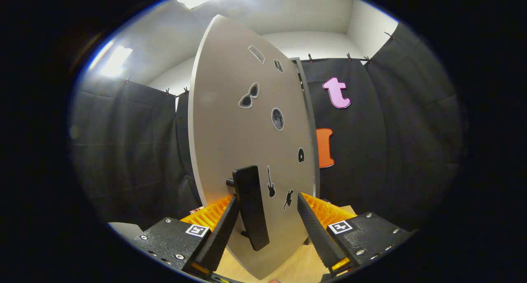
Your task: Open the shoe cabinet door, grab the shoes and put them into the shoe cabinet, then close the shoe cabinet door.
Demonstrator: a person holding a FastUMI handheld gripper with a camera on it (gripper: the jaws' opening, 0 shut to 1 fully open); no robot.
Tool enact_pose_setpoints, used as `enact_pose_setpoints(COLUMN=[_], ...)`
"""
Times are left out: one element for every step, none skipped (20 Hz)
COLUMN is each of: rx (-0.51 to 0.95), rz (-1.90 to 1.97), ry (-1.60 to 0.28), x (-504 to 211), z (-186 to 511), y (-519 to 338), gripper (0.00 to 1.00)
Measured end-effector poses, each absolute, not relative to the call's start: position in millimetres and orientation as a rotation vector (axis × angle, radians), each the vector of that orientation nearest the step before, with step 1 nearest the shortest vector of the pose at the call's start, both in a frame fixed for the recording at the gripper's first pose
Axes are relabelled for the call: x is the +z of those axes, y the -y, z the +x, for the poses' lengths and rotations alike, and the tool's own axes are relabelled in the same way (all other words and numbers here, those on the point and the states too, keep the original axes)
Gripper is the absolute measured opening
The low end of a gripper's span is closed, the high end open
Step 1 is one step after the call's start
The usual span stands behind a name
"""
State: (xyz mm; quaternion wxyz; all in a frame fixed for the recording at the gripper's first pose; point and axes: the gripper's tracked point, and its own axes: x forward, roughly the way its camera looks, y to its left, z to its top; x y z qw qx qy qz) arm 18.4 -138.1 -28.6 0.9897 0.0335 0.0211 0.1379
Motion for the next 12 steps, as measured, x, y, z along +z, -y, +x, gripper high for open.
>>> enact_pose_setpoints(rx=[0.285, 0.294, 0.302, 0.31, 0.32, 0.33, 0.343, 0.352, 0.353, 0.343, 0.344, 0.357], rz=[0.067, 0.067, 0.066, 0.064, 0.059, 0.051, 0.041, 0.026, 0.012, 0.002, 0.007, 0.012], ry=[-0.04, -0.041, -0.041, -0.041, -0.043, -0.044, -0.045, -0.046, -0.044, -0.041, -0.03, -0.038], x=[-29, -30, -32, -33, -34, -36, -37, -38, -39, -39, -37, -41], z=[21, 25, 28, 32, 35, 39, 42, 47, 53, 60, 68, 76], y=[131, 125, 117, 108, 99, 91, 81, 71, 62, 57, 49, 36], gripper=[0.9, 0.9, 0.9, 0.9, 0.9, 0.9, 0.91, 0.91, 0.91, 0.92, 0.92, 0.93])
